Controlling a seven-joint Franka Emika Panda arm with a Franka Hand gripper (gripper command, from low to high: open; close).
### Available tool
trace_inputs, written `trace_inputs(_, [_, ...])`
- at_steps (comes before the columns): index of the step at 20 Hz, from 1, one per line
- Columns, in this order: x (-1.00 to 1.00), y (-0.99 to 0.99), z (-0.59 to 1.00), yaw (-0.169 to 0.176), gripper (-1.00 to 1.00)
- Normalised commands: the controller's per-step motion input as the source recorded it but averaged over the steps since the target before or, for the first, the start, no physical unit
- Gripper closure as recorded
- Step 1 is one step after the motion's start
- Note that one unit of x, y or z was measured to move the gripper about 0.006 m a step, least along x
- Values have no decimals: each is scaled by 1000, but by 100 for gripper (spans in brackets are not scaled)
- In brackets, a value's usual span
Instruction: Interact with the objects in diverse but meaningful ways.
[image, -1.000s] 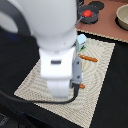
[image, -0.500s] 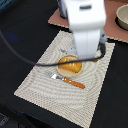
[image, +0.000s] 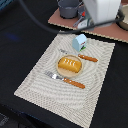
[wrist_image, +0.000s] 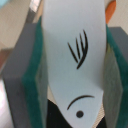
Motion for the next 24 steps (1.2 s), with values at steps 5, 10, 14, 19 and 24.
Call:
trace_inputs(5, [11, 932, 537, 0, 100])
trace_inputs(10, [38, 970, 303, 0, 100])
trace_inputs(14, [17, 999, 83, 0, 100])
trace_inputs(19, [5, 952, -65, 8, 100])
trace_inputs(24, [-4, 704, -321, 38, 100])
